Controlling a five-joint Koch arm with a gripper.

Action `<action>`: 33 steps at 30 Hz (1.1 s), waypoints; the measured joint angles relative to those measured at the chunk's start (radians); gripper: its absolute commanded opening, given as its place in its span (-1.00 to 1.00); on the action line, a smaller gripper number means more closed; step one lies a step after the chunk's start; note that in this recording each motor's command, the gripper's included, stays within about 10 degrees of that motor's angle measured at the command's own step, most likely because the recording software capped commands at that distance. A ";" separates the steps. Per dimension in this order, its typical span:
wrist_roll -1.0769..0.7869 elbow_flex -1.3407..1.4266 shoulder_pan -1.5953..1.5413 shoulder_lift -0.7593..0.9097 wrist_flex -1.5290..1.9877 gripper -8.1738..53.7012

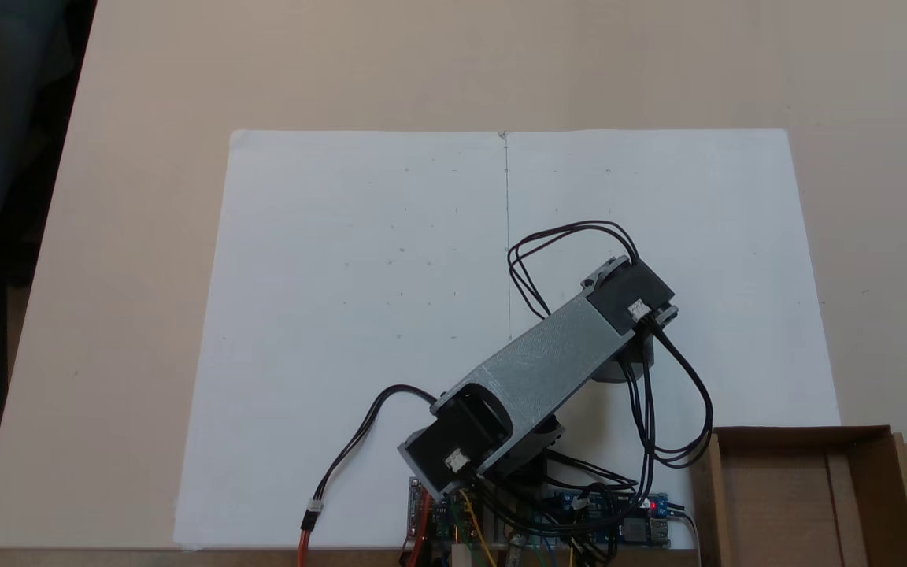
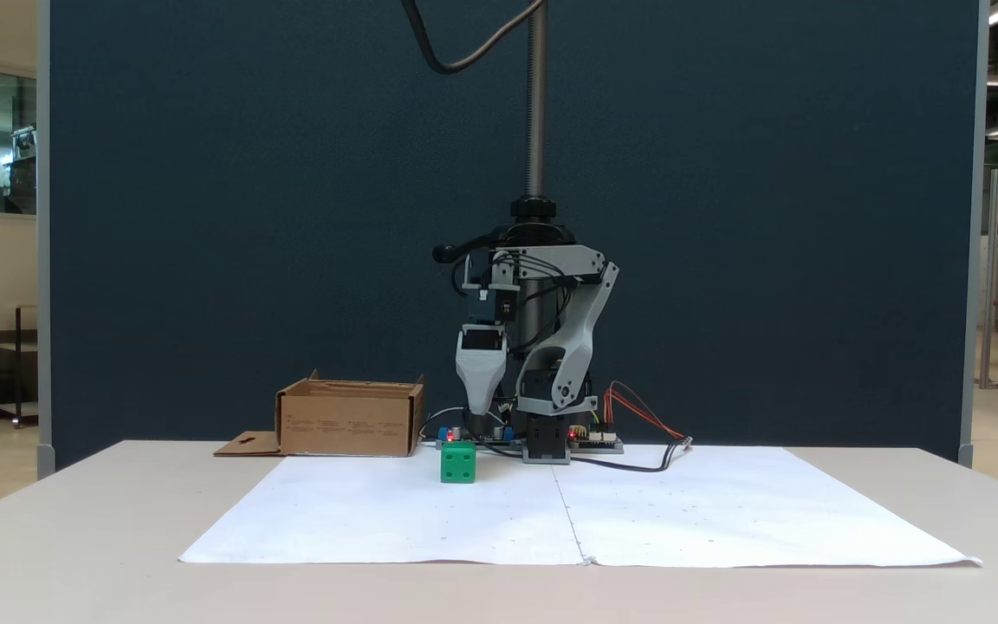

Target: Grasp a green dice and put it in the bin.

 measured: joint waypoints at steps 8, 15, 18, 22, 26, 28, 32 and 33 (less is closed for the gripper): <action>0.000 0.063 0.000 0.000 -0.146 0.72; 0.000 0.069 0.000 -0.023 -0.198 0.72; 0.000 0.071 0.011 -0.051 -0.218 0.72; 0.000 0.072 0.018 -0.094 -0.242 0.73; 0.000 0.074 0.028 -0.132 -0.253 0.73; 0.000 0.072 0.035 -0.152 -0.261 0.73; 0.000 0.072 0.035 -0.170 -0.287 0.73; 0.000 0.074 0.035 -0.181 -0.290 0.73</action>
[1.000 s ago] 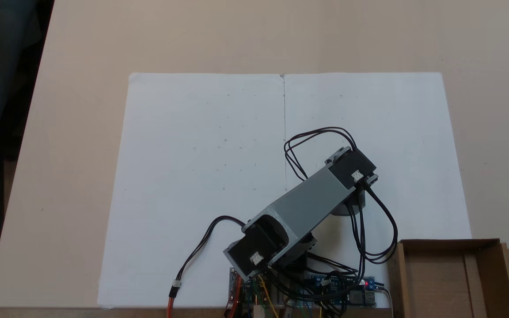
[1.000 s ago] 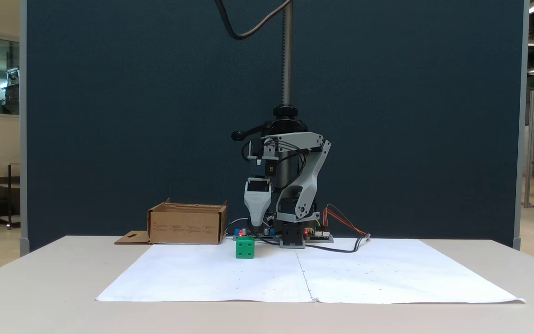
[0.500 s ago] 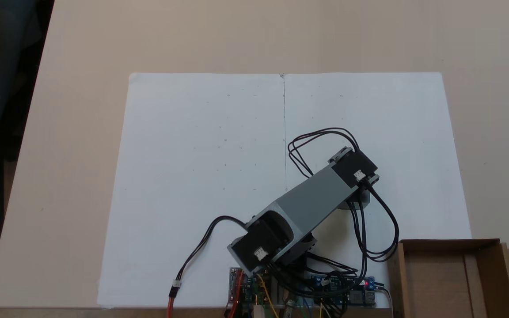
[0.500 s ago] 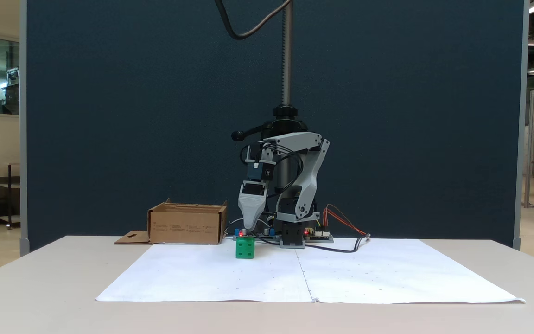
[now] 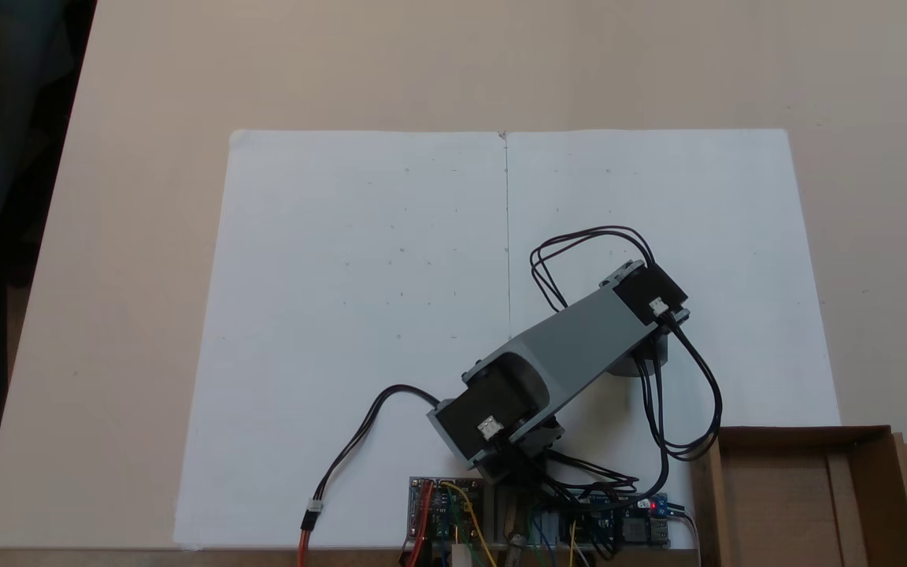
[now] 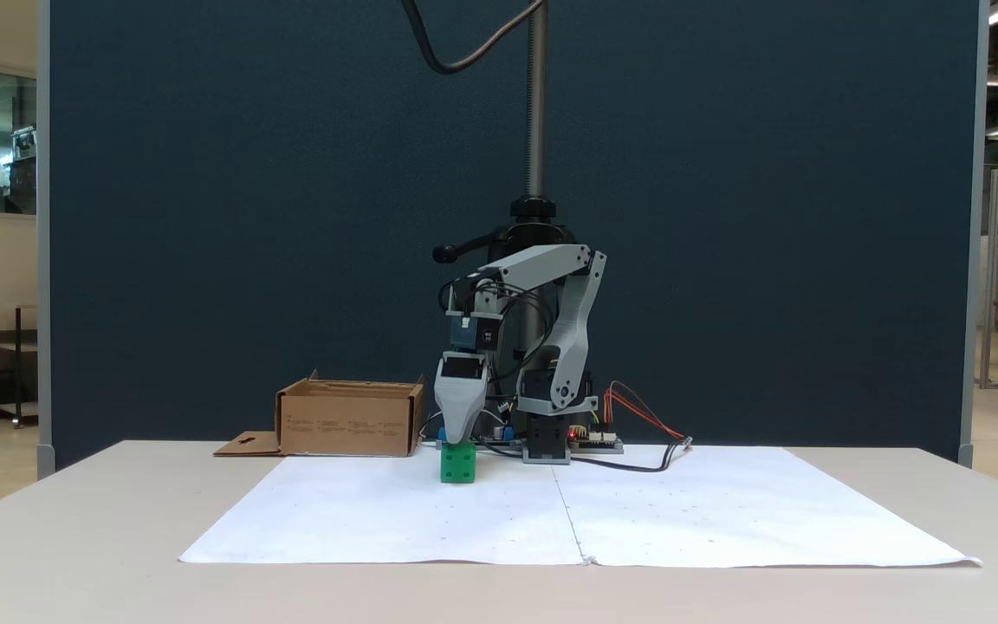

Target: Grasp a green dice and put it in the bin.

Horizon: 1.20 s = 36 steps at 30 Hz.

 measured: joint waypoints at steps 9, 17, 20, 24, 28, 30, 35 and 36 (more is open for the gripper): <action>0.000 0.000 0.018 -0.037 -0.034 0.72; 0.000 0.000 0.018 -0.046 -0.035 0.72; 0.000 0.000 0.018 -0.046 -0.035 0.72; 0.000 0.014 0.018 -0.046 -0.037 0.72; 0.000 0.015 0.018 -0.061 -0.037 0.72; 0.000 0.018 0.018 -0.066 -0.035 0.72; 0.000 0.017 0.018 -0.089 -0.049 0.72; 0.000 0.017 0.018 -0.097 -0.055 0.72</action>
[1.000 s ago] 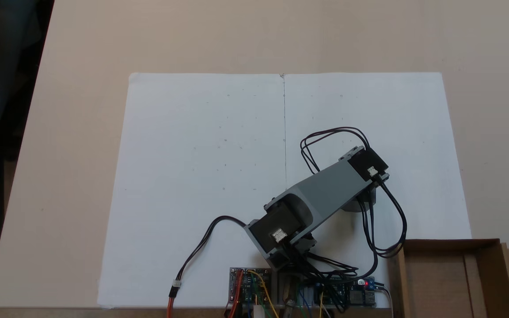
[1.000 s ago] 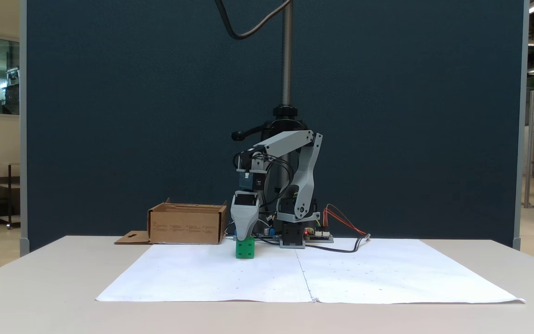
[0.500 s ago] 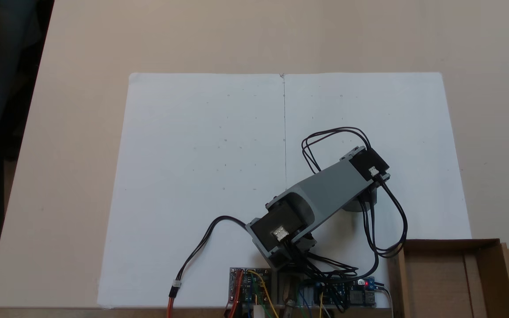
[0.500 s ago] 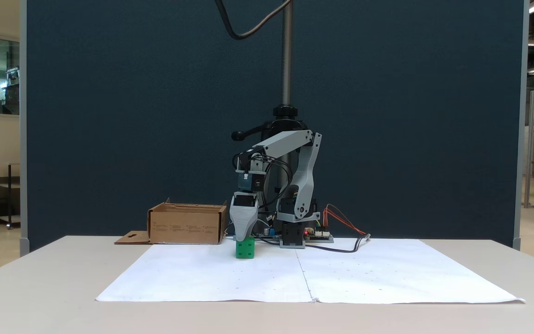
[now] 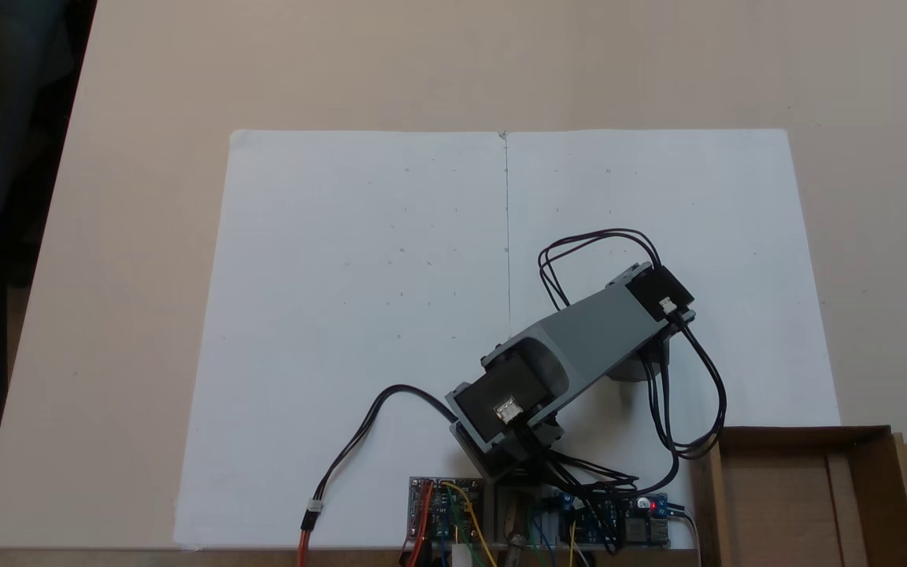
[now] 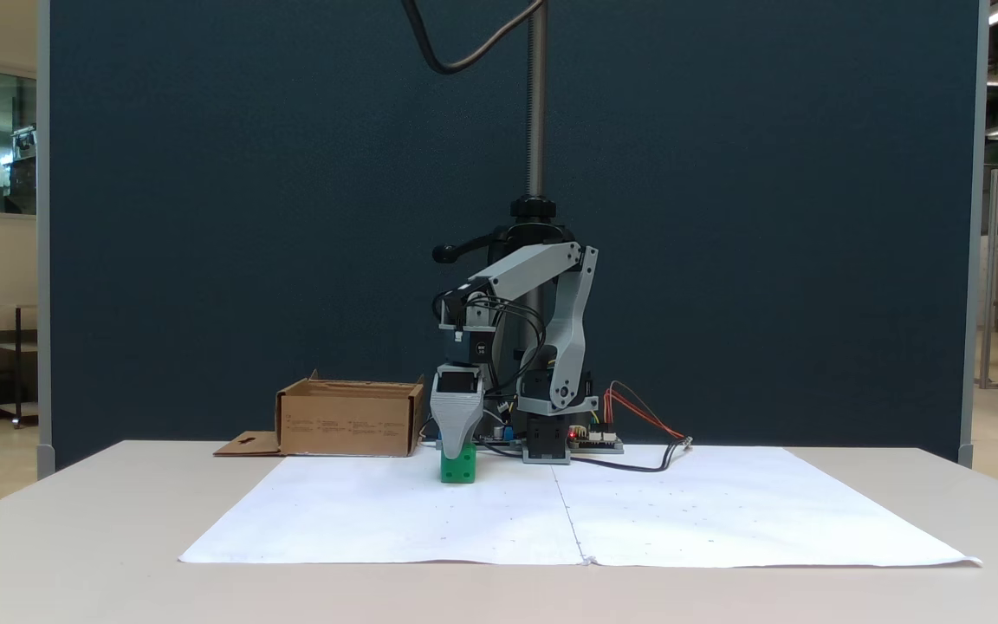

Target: Grasp a green dice and put it in the bin.

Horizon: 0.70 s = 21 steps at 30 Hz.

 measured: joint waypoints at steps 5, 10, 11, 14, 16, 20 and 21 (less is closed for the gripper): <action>0.000 0.000 0.000 -0.026 -0.029 0.71; 0.000 0.002 0.000 -0.052 -0.040 0.70; 0.000 0.002 0.000 -0.057 -0.044 0.70; 0.000 0.002 0.000 -0.063 -0.052 0.68; 0.000 0.002 0.000 -0.074 -0.054 0.66; 0.000 0.000 0.000 -0.087 -0.054 0.64; 0.000 0.002 0.000 -0.092 -0.054 0.62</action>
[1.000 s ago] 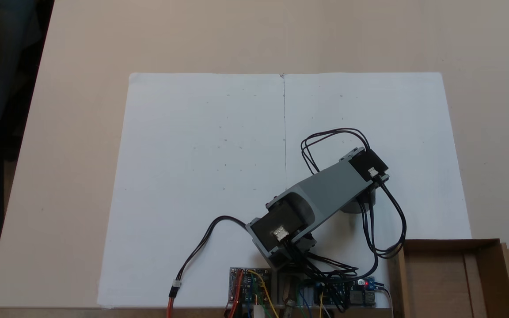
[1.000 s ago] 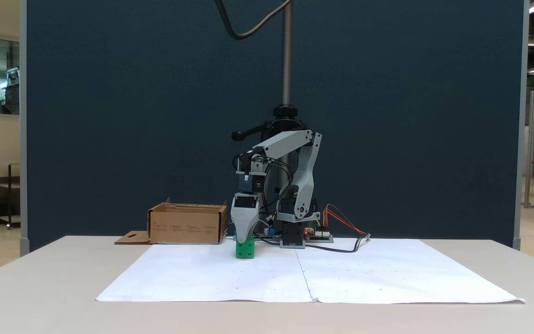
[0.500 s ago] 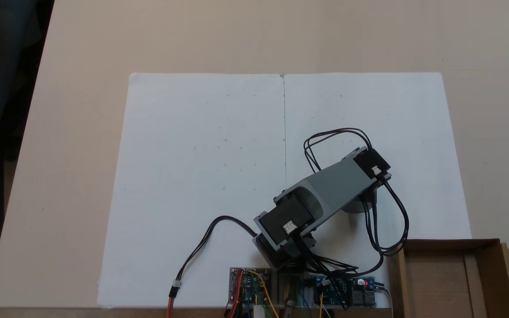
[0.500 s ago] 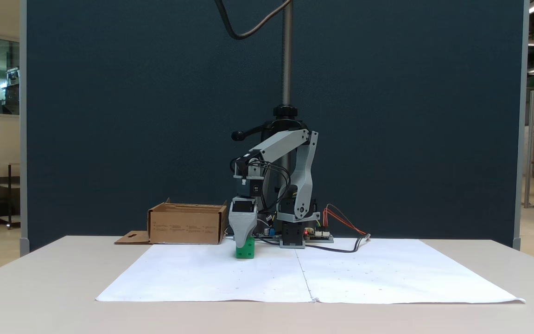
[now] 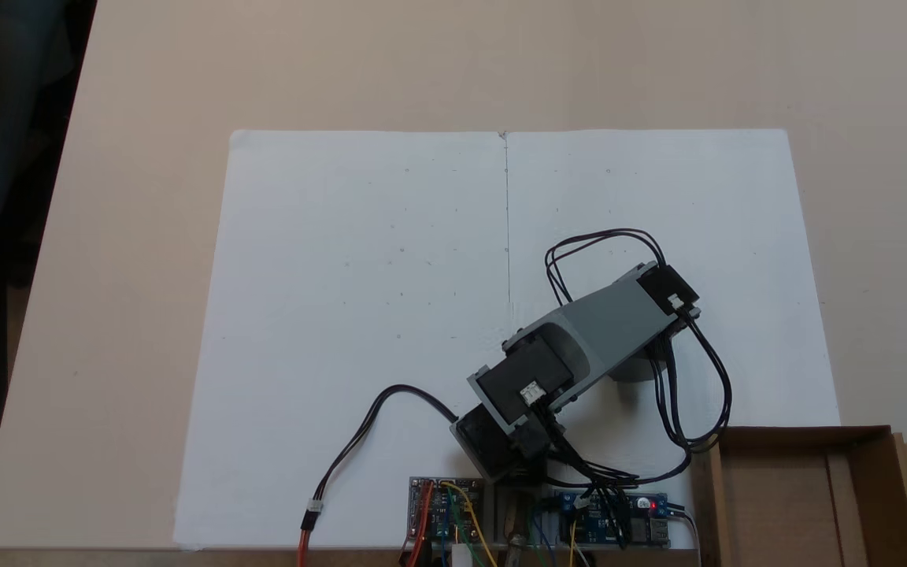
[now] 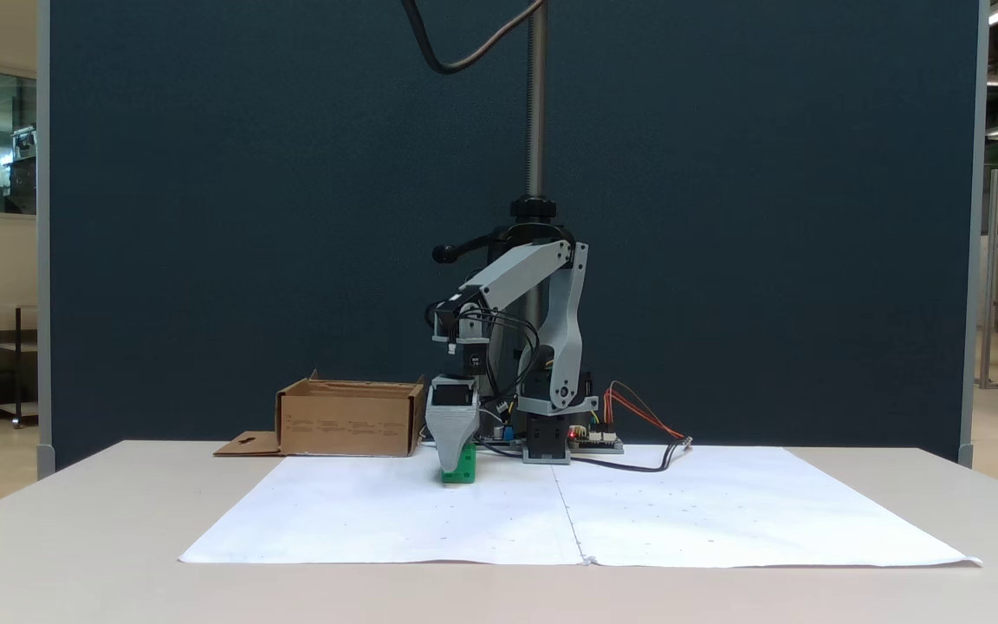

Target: Grasp a green dice and put it in the bin.

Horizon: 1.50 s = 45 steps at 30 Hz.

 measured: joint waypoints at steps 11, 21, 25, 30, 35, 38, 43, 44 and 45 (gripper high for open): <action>0.000 -0.002 0.000 -0.049 -0.011 0.55; 0.000 -0.002 0.000 -0.052 -0.043 0.18; 0.000 -0.002 0.011 -0.052 -0.049 -0.15; 0.000 -0.003 0.015 -0.052 -0.054 -0.35; 0.002 -0.003 0.015 -0.052 -0.055 -0.35; 0.021 -0.003 0.012 -0.052 -0.055 -0.35; 0.132 -0.003 -0.029 -0.043 -0.055 -0.35; 0.156 -0.009 -0.034 -0.037 -0.052 -0.35; 0.184 -0.020 -0.034 -0.026 -0.044 -0.35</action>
